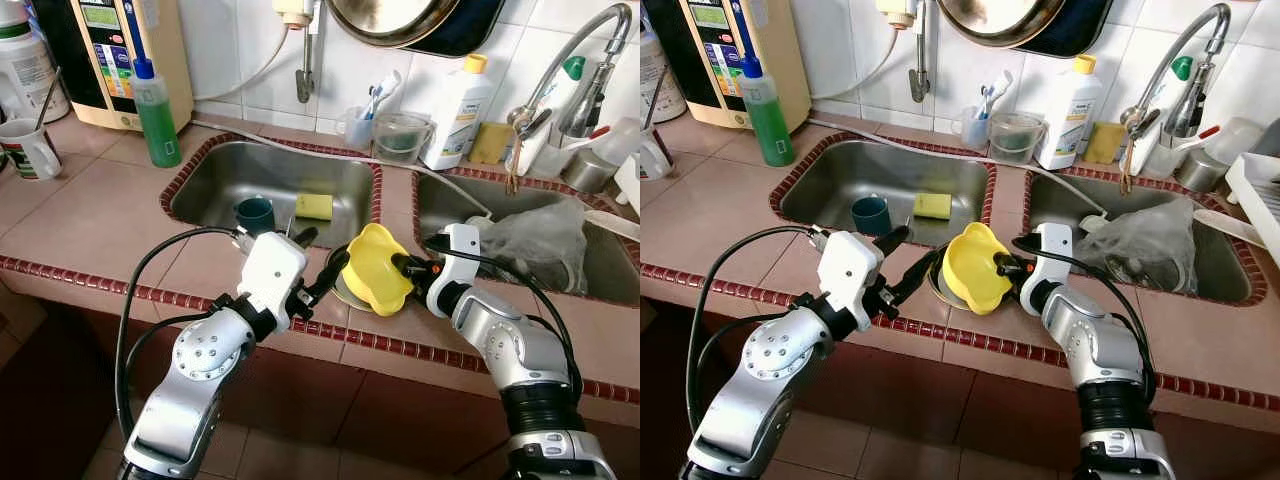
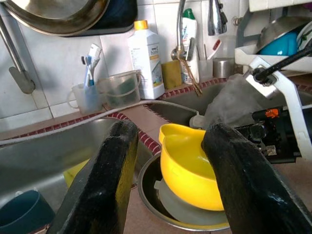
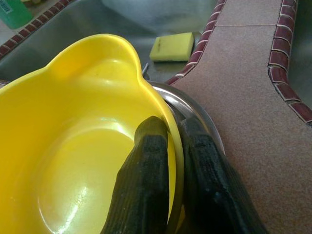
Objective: Kitchen organization
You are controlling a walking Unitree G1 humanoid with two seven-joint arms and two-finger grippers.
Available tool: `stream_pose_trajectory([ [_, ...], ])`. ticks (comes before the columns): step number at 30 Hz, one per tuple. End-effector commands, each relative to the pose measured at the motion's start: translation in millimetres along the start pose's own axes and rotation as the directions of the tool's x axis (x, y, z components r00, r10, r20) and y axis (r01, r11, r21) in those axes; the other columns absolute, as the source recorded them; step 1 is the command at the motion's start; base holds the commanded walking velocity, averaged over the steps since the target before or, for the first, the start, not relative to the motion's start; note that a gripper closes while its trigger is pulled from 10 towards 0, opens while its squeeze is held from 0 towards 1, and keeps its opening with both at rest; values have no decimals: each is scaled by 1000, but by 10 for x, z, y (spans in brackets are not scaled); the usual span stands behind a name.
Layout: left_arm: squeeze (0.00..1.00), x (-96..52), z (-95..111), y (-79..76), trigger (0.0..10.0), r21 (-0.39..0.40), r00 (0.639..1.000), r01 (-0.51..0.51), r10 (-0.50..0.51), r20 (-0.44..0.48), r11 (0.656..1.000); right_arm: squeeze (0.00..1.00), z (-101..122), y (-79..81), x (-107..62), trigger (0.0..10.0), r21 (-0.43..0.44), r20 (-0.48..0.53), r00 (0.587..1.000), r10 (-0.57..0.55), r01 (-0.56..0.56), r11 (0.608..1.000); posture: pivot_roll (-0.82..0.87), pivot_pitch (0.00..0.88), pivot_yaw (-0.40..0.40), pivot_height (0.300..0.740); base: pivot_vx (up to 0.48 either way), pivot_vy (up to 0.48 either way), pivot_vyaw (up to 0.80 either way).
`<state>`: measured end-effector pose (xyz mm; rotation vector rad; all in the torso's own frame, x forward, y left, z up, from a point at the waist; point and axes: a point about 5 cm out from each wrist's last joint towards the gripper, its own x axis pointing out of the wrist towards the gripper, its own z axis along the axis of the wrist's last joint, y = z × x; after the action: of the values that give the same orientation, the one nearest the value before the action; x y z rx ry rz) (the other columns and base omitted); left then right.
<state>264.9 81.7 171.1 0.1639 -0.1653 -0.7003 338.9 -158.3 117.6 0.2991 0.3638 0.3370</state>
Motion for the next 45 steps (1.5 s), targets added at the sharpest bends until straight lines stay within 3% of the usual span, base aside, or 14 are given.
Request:
stream_pose_trajectory([
  [1, 0, -4, 38, -71, 10000, -2, 999, 46, -46, 9, 999, 0, 47, -29, -17, 0, 13, 16, 1000, -12, 12, 1000, 93, 0, -64, 740, 0, 0, 0],
  [5, 0, -41, 15, -149, 10000, 5, 995, 104, -103, -6, 995, 0, 51, -26, -12, 0, 15, 16, 1000, -10, 10, 1000, 94, 0, -65, 740, 0, 0, 0],
  [19, 0, -31, 8, -142, 10000, 6, 994, 108, -107, -17, 994, 0, 103, -2, 0, 0, 54, 36, 999, 9, -11, 998, 94, 0, -63, 740, 0, 0, 0],
  [31, 0, -12, 12, -101, 10000, 12, 996, 85, -85, -14, 996, 0, 311, 54, -8, 0, 90, 152, 987, 47, -61, 994, 97, 0, -68, 740, 0, 0, 0],
  [33, 0, -6, 17, -103, 10000, 12, 997, 82, -82, -12, 997, 0, 340, 58, -2, 1804, 82, 169, 985, 46, -60, 995, 97, 0, -68, 740, 0, 0, 0],
  [34, 0, 0, 19, -108, 10000, 11, 997, 81, -81, -10, 997, 0, 347, 56, 4, 4902, 72, 179, 983, 41, -55, 996, 98, 0, -69, 740, 0, 0, 0],
  [35, 0, 3, 21, -110, 10000, 11, 997, 81, -81, -9, 997, 0, 356, 58, 7, 10000, 72, 191, 981, 42, -56, 996, 98, 0, -69, 740, 0, 0, 0],
  [39, 0, 5, 19, -109, 10000, 12, 997, 77, -77, -8, 997, 0, 418, 87, -1, 10000, 78, 259, 964, 57, -80, 994, 102, 0, -72, 740, 0, 0, 0],
  [45, 0, 8, 26, -112, 10000, 16, 997, 74, -73, -6, 997, 0, 392, 96, 18, 10000, 101, 259, 964, 59, -88, 991, 102, 0, -72, 740, 0, 0, 0],
])
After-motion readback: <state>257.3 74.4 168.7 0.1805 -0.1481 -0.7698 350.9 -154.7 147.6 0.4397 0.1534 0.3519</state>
